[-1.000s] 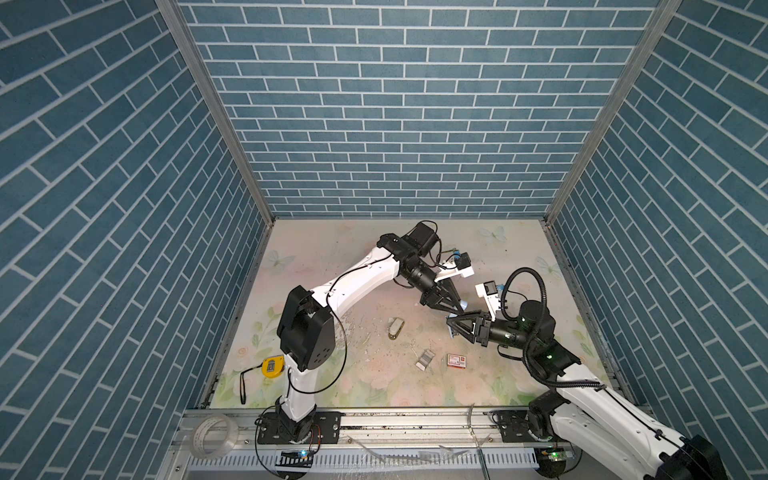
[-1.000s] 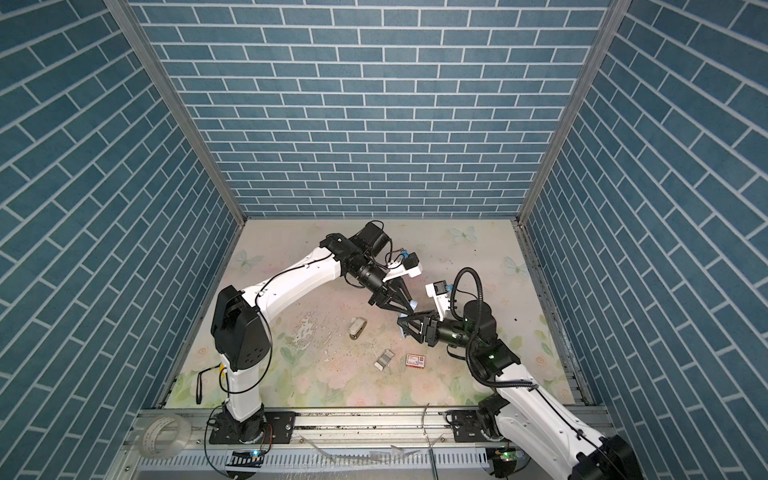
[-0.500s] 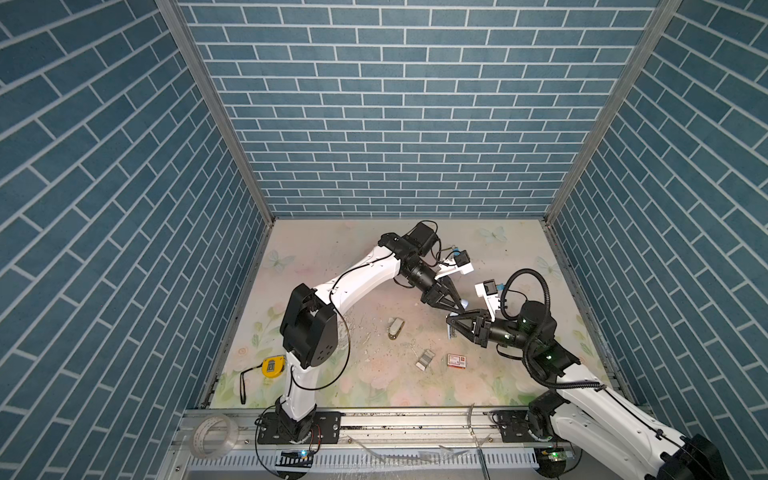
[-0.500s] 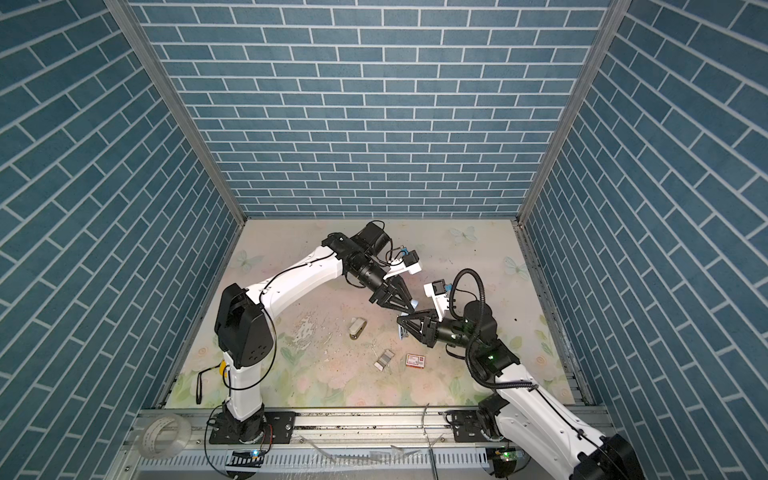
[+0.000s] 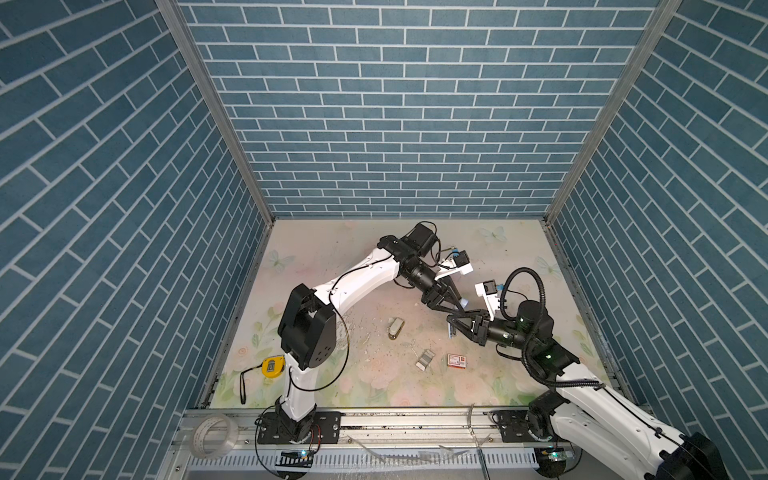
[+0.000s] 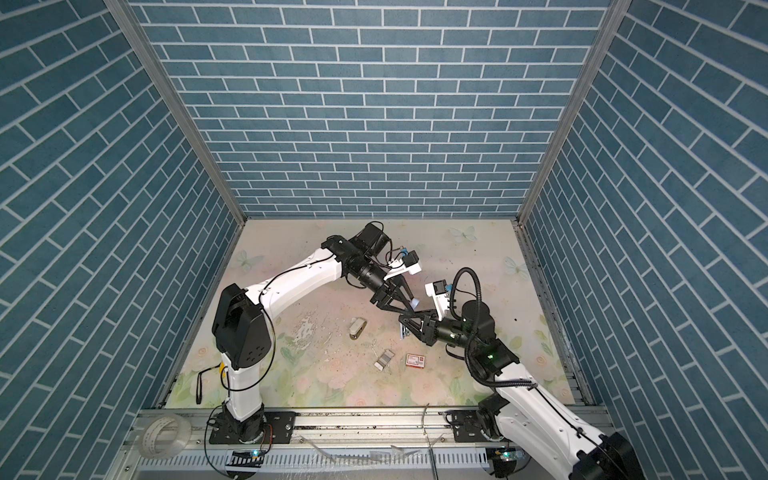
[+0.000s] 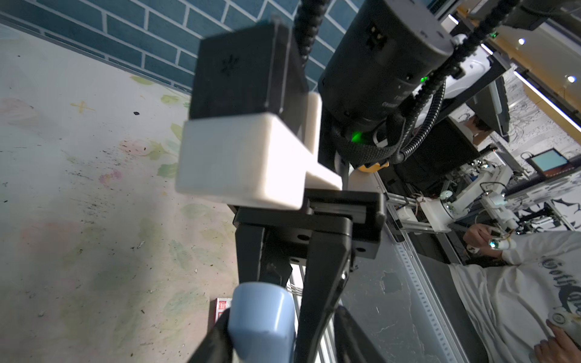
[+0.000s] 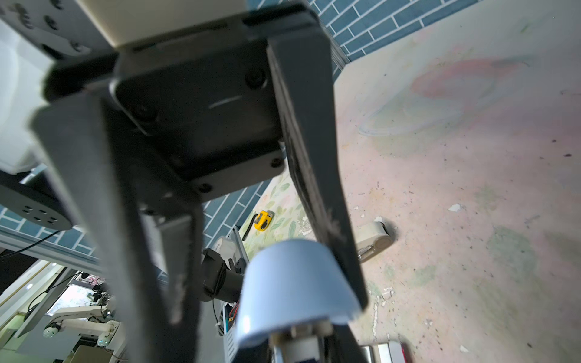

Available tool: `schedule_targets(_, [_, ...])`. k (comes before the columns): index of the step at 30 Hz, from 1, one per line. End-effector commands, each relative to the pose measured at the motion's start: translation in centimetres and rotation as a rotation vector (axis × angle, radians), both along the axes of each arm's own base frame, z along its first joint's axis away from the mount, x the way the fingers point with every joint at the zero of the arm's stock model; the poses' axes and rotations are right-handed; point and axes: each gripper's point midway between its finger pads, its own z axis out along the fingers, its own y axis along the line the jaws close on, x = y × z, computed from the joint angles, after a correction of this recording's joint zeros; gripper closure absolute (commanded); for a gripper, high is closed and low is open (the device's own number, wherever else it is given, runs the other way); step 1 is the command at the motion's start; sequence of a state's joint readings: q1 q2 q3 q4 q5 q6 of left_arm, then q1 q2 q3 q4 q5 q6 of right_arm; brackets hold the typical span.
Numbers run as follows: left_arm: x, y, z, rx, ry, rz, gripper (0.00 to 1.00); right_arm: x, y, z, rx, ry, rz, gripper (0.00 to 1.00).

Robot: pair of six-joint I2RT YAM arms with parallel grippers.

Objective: Load the staples into the stapler

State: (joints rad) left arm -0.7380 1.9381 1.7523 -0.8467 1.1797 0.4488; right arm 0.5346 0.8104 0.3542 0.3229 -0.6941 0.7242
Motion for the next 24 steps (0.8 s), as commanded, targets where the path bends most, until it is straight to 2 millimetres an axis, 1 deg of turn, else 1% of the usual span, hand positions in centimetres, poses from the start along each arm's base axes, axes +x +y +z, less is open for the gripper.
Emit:
schedule_targets(1, [-0.1,0.5,2.1,-0.05,-0.081,0.015,0.31,1.1,-0.3,0.6,-0.018,-0.001,-0.054,0.91])
schedule_targets(3, [0.2,0.8,1.9,-0.044,-0.099,0.033,0.22,1.3,-0.3,0.3,-0.035,0.009,-0.06,0.91])
schedule_targets(4, [0.5,1.1,1.8,-0.036,-0.115,0.049,0.14,1.5,-0.5,0.0,-0.054,0.015,-0.072,0.91])
schedule_targets(5, [1.0,1.3,1.6,-0.024,-0.13,0.068,0.01,1.6,-0.7,-0.6,-0.083,0.034,-0.088,0.91])
schedule_targets(7, [2.2,2.4,1.6,-0.006,-0.168,0.114,0.0,2.0,-1.3,-1.8,-0.163,0.066,-0.118,0.91])
schedule_targets(9, [4.0,3.8,1.5,0.029,-0.229,0.185,0.0,2.2,-2.0,-2.8,-0.236,0.093,-0.146,0.9])
schedule_targets(12, [6.8,6.7,1.4,0.099,-0.367,0.297,0.0,2.6,-3.9,-5.0,-0.404,0.147,-0.213,0.9])
schedule_targets(16, [9.5,10.7,1.2,0.183,-0.488,0.409,0.0,3.8,-6.7,-7.8,-0.626,0.193,-0.313,0.9])
schedule_targets(19, [10.0,12.8,0.5,0.235,-0.534,0.446,0.0,4.7,-7.6,-9.3,-0.727,0.223,-0.34,0.9])
schedule_targets(21, [9.4,13.7,-0.3,0.27,-0.565,0.433,0.0,5.2,-7.8,-10.7,-0.787,0.255,-0.339,0.9])
schedule_targets(24, [8.5,14.6,-1.2,0.286,-0.586,0.431,0.0,6.2,-7.8,-12.1,-0.839,0.278,-0.339,0.9])
